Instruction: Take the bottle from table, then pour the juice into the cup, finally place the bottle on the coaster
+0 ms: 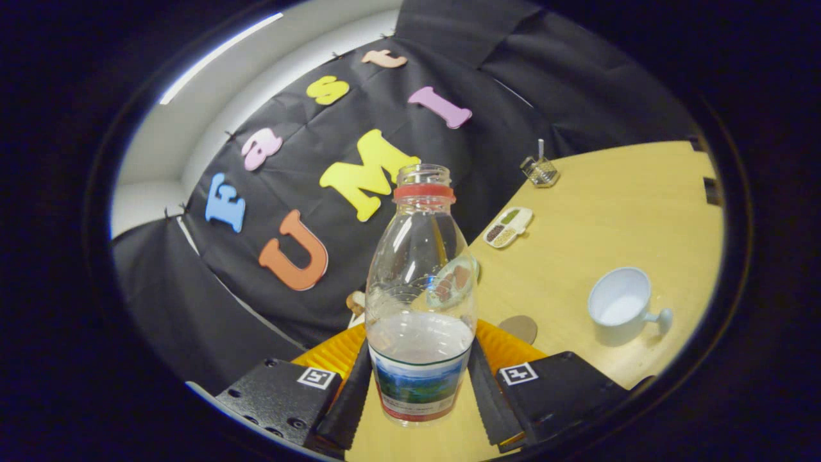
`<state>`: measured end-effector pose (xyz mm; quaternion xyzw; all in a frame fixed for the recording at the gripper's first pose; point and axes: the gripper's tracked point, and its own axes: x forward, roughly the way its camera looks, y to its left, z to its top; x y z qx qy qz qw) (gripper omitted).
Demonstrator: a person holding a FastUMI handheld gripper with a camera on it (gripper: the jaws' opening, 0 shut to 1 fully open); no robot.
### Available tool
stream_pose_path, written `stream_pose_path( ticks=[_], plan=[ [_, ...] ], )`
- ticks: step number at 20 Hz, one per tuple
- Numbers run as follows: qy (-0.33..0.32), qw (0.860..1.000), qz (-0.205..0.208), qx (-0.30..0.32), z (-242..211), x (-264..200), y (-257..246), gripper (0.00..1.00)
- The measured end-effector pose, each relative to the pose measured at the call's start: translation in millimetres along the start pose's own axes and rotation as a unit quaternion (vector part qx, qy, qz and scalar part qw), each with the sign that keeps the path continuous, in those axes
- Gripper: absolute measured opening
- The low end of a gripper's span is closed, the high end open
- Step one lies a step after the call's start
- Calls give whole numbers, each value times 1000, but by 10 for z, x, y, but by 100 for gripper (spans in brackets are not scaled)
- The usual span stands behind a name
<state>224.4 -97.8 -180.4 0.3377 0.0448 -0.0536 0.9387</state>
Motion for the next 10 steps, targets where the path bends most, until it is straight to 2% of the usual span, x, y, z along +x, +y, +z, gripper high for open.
stream_pose_path(
  ticks=[4, 10],
  plan=[
    [-21, 990, -13, -136, 18, 217, 50, 78],
    [-51, 969, -13, -242, 68, 454, 48, 78]
  ],
)
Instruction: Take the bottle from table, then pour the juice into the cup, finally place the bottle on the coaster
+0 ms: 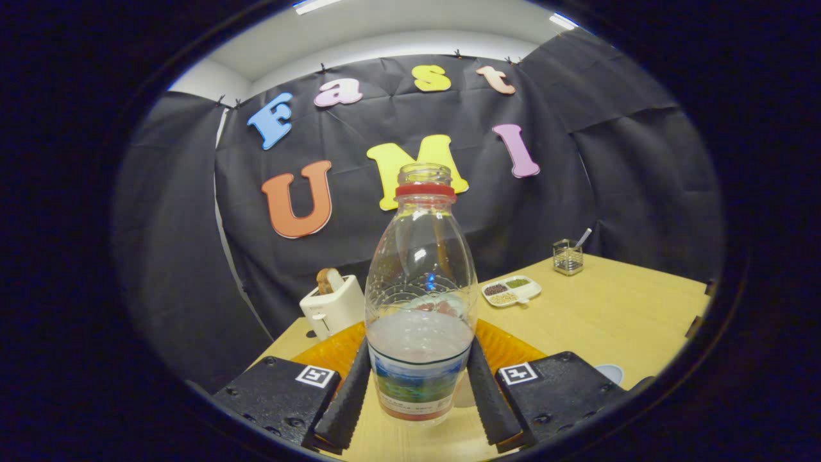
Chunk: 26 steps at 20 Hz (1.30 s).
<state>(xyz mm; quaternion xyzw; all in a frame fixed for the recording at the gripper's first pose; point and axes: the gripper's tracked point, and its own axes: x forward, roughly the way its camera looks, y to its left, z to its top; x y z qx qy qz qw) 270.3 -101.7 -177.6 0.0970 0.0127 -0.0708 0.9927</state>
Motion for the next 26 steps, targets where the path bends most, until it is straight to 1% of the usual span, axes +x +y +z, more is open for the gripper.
stream_pose_path(
  ticks=[4, 7, 9, 11, 13, 16, 18, 22, 23, 26],
  plan=[
    [0, 998, -18, -65, -136, 182, -139, 79],
    [-5, 995, -17, -94, -265, 348, -155, 79],
    [-4, 994, -25, -111, -418, 468, -259, 79],
    [-3, 993, -25, -115, -565, 595, -314, 79],
    [8, 992, -36, -118, -730, 720, -449, 80],
    [11, 993, -39, -114, -868, 859, -531, 80],
    [10, 992, -43, -116, -933, 927, -564, 80],
    [17, 991, -35, -130, -1101, 1032, -547, 80],
    [8, 990, -34, -135, -1080, 1037, -538, 81],
    [18, 987, -52, -148, -1120, 1028, -645, 84]
  ],
)
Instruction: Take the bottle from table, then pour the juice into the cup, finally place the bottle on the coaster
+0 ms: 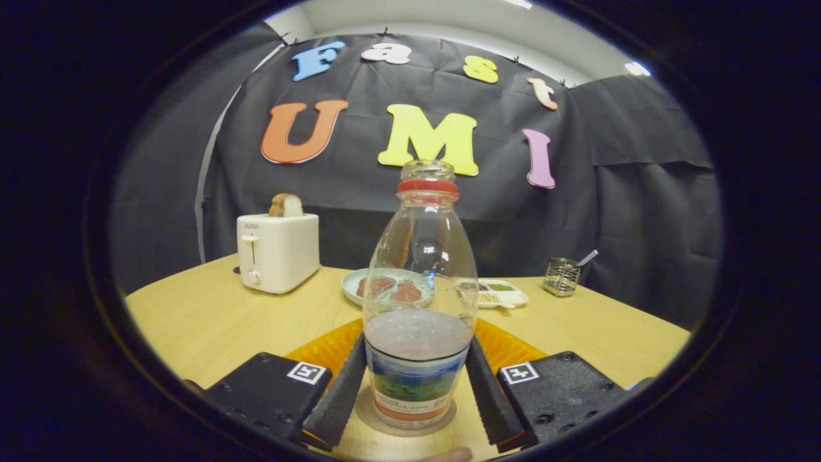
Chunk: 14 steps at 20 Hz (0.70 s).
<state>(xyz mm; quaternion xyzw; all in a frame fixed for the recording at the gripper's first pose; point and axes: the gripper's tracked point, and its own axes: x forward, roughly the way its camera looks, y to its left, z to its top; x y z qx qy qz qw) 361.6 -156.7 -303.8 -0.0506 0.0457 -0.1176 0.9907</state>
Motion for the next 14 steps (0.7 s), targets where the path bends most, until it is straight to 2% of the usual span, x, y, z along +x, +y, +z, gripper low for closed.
stream_pose_path(
  ticks=[10, 14],
  plan=[
    [13, 998, 32, 58, -95, -108, 28, 96],
    [-2, 998, 25, 62, 1, -241, -5, 100]
  ],
)
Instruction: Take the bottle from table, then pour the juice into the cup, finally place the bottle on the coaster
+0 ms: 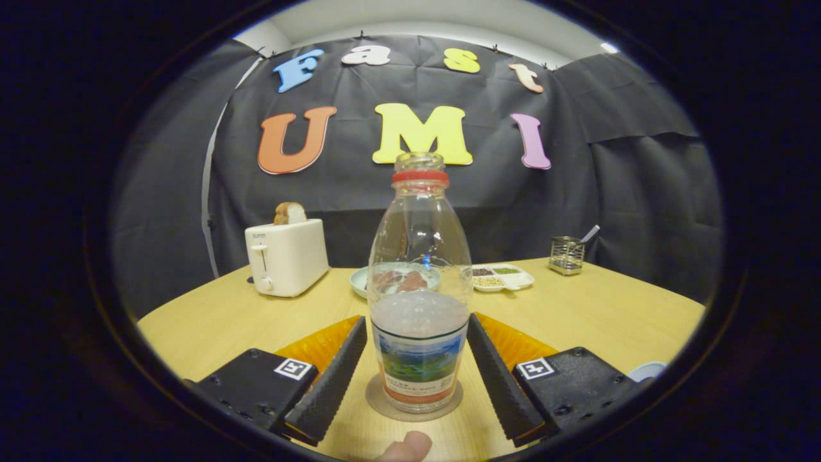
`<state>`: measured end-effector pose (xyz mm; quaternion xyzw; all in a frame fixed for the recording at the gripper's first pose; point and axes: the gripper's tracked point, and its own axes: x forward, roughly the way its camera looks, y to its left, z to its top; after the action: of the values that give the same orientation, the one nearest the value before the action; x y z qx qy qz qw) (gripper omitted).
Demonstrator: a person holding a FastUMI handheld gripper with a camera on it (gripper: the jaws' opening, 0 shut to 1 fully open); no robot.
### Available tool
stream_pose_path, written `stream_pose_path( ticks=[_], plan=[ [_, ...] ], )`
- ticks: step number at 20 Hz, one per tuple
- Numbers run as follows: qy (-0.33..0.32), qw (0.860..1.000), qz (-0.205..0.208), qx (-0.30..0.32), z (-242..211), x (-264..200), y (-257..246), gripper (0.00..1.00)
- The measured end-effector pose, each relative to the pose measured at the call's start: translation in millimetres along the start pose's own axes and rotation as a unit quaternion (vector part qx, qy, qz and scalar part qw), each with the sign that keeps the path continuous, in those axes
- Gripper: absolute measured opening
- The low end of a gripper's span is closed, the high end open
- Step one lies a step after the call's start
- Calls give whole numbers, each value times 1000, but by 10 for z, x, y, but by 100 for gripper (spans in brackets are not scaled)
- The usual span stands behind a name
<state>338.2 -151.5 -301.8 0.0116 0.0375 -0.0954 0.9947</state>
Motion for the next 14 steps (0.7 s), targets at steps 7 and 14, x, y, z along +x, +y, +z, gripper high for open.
stream_pose_path(
  ticks=[7, 14],
  plan=[
    [-11, 1000, -1, 1, 174, -208, -21, 100],
    [-16, 1000, 5, -9, 429, -632, -56, 100]
  ],
)
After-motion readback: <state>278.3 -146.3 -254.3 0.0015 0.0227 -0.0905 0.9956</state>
